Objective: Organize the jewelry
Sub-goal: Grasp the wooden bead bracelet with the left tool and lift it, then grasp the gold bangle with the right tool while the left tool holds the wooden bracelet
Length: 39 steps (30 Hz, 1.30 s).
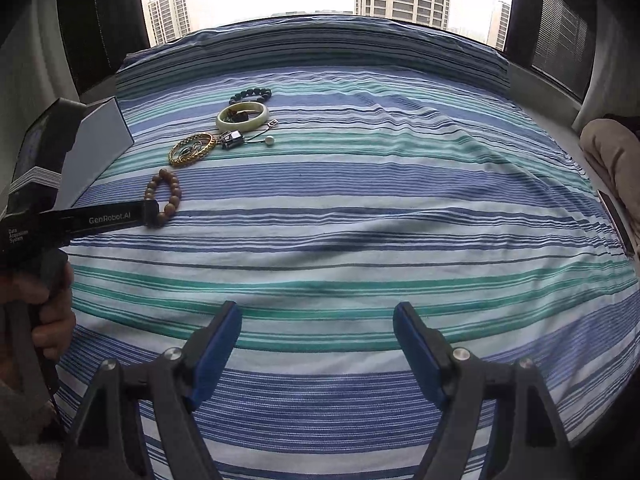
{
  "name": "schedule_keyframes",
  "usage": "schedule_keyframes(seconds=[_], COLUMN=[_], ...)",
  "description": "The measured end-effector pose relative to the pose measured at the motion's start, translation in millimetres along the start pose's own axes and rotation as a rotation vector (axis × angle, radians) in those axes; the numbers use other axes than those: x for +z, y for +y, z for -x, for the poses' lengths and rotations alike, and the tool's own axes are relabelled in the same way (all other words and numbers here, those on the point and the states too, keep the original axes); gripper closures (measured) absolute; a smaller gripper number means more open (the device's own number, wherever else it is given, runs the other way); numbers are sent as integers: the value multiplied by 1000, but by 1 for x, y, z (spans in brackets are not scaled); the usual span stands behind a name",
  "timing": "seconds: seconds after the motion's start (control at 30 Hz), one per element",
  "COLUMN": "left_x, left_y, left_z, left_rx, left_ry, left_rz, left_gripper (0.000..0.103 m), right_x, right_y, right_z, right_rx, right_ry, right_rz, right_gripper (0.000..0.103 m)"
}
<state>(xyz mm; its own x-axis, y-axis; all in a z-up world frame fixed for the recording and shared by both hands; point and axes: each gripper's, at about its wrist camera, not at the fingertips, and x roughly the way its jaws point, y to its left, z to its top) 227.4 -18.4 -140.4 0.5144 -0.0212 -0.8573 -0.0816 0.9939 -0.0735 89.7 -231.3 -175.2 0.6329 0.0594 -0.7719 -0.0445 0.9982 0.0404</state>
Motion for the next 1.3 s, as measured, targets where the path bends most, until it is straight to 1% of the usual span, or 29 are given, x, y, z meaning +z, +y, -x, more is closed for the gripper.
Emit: schedule_keyframes(seconds=[0.03,0.07,0.1,0.17,0.2,0.27,0.33,0.37,0.43,0.53,0.63,0.7,0.73,0.77,0.87,0.93,0.97,1.0,1.03,1.07,1.1,1.13,1.17,1.23,1.3], left_x=[1,2,3,4,4,6,6,5,2,-1,1,2,3,4,9,12,13,13,14,15,15,14,12,11,8], left_y=[1,1,0,-2,-1,6,15,18,19,14,17,24,28,32,45,54,58,63,68,72,76,81,86,95,105], left_z=[0,0,1,1,1,2,3,4,5,6,8,16,21,28,49,61,67,72,76,79,82,85,88,92,95], left_rx=[-21,-32,-23,-28,-40,-78,-116,-120,-113,-89,-91,-97,-105,-117,-145,-158,-163,-167,-166,-165,-165,-164,-162,-158,-158], left_ry=[3,8,7,14,21,46,69,70,60,50,57,37,27,15,-19,-38,-44,-51,-56,-61,-66,-70,-74,-81,-83], left_rz=[2,-2,-17,-50,-57,-39,-18,-14,-25,-53,-23,0,11,23,51,66,73,81,88,95,102,109,116,131,151], left_gripper=[34,47,64,84,88,89,88,86,89,91,92,92,92,92,92,92,92,92,92,92,92,92,92,92,92], right_x=[0,0,1,0,0,-1,-2,-2,-2,-3,-1,6,12,20,57,88,103,119,133,146,158,169,178,196,209], right_y=[-1,-2,-3,-3,-3,-2,-1,-1,-1,0,3,6,6,5,1,5,12,20,30,40,50,61,71,96,114], right_z=[-1,-2,-3,-4,-4,-2,-1,0,0,-2,-1,2,3,3,-4,-19,-30,-39,-50,-60,-73,-87,-100,-123,-146], right_rx=[-2,-3,-4,-3,-2,-1,-3,-2,-2,3,15,40,69,116,299,403,437,450,466,476,481,488,484,425,353], right_ry=[0,2,4,9,9,8,7,6,5,14,15,2,-2,-3,2,44,71,90,109,131,163,201,220,232,243], right_rz=[-5,-9,-13,-18,-19,-15,-13,-13,-15,-21,-14,-2,0,-9,-62,-93,-95,-86,-66,-55,-56,-55,-46,47,141], right_gripper=[23,23,23,23,23,23,23,23,23,23,23,23,23,23,23,23,24,24,37,61,67,68,71,74,81])
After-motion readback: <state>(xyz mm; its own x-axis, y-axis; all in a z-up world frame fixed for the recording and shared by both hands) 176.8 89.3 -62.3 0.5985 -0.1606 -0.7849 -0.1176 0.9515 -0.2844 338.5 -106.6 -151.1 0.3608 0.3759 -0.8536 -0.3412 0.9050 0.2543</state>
